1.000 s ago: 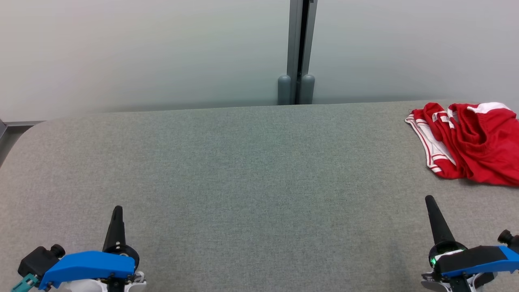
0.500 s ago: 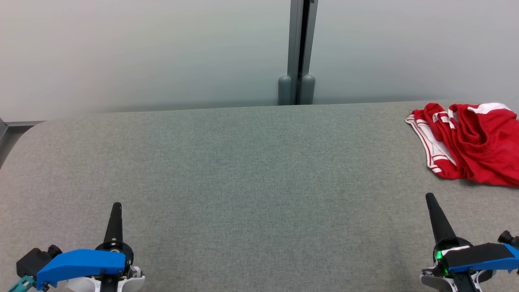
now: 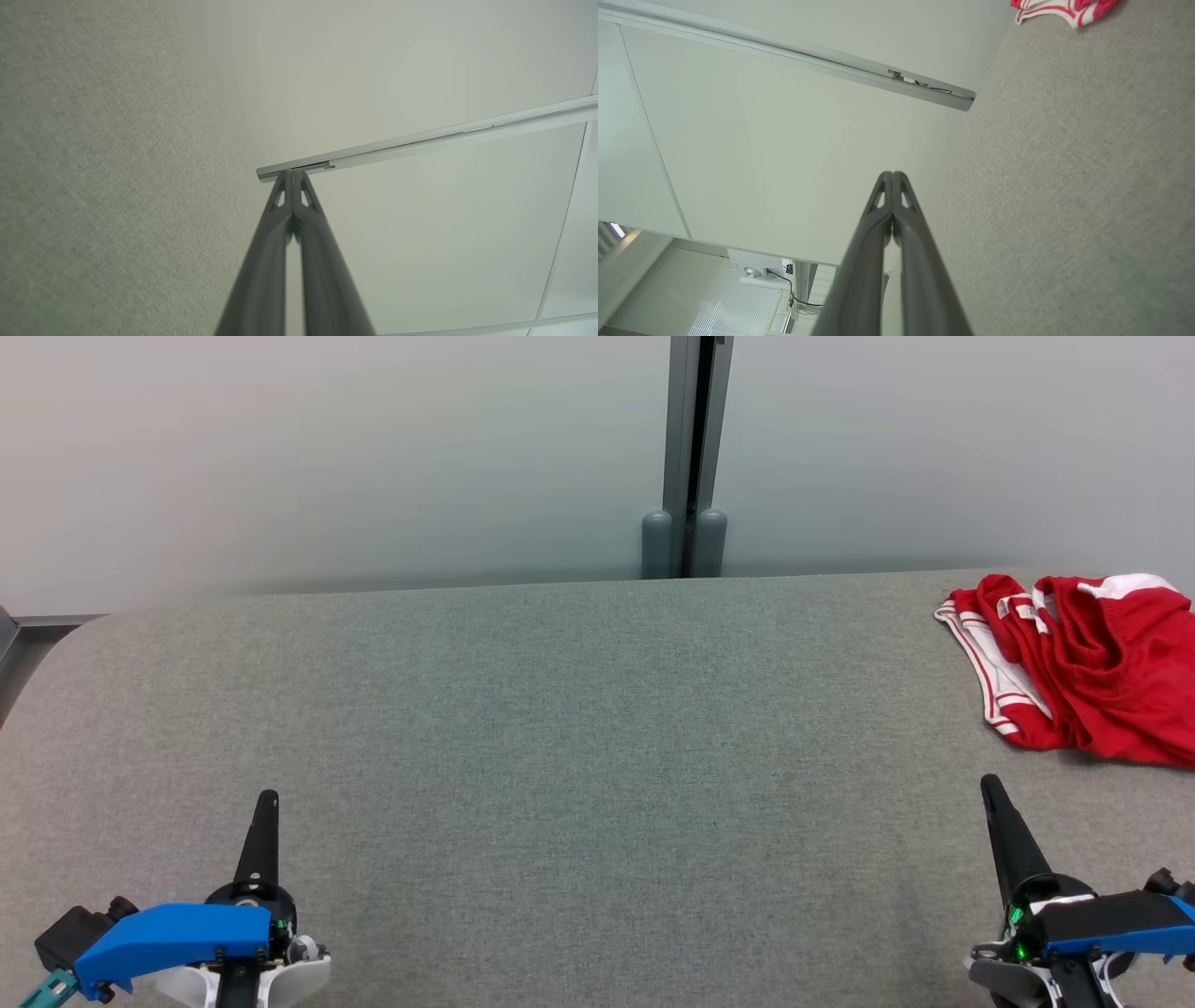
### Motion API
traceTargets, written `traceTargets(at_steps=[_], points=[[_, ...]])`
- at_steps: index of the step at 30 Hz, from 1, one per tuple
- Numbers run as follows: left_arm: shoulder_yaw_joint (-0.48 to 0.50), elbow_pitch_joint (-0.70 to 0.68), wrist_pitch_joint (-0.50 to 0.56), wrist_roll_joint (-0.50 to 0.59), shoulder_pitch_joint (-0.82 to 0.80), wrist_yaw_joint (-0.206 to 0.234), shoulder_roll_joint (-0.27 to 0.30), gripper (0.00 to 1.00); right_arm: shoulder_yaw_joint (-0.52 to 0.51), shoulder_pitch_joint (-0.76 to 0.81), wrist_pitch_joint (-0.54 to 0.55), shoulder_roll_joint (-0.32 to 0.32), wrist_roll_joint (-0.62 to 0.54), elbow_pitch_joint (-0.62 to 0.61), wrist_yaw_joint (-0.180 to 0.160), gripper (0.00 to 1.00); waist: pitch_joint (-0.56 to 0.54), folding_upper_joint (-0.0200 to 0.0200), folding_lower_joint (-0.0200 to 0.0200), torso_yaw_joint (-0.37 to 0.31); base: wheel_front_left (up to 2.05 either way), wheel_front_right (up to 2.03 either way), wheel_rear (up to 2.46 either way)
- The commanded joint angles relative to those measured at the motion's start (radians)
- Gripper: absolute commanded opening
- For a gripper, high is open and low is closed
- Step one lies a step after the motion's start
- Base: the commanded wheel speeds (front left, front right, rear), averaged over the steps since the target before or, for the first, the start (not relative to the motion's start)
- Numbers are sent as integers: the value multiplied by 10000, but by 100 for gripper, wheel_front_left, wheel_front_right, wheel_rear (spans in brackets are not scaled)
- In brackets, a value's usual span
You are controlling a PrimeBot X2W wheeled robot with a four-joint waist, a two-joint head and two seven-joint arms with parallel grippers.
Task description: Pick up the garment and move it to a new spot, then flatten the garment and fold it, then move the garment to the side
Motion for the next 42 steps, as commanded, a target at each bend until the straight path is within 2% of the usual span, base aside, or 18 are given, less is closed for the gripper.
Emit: traceTargets(at_steps=[1,36,42], points=[[108,-6,64,-244,-221,-87,11,0,-38,-188,66,-54,266,7,3,0,-1,0,0,2,0,0,0],[536,160,580,-2601,-474,-487,-193,0,-99,-471,371,-62,2762,409,4,0,-31,0,0,38,0,0,0],[530,157,578,-2556,-456,-454,-189,0,-97,-468,364,-62,2711,399,4,0,-31,0,0,38,0,0,0]])
